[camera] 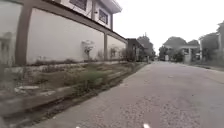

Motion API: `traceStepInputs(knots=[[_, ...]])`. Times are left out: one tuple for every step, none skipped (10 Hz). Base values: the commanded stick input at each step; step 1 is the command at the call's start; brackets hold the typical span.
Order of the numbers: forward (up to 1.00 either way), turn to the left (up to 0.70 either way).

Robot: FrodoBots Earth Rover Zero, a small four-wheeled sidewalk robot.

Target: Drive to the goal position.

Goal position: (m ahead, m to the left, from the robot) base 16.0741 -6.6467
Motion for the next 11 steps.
traceStepInputs(knots=[[0.39,-0.37],[0.41,-0.33],[0.43,-0.35],[0.46,-0.37],[0.46,-0.37],[0.46,-0.38],[0.47,-0.39],[0.47,-0.40],[0.47,-0.41],[0.47,-0.42],[0.47,-0.42]])
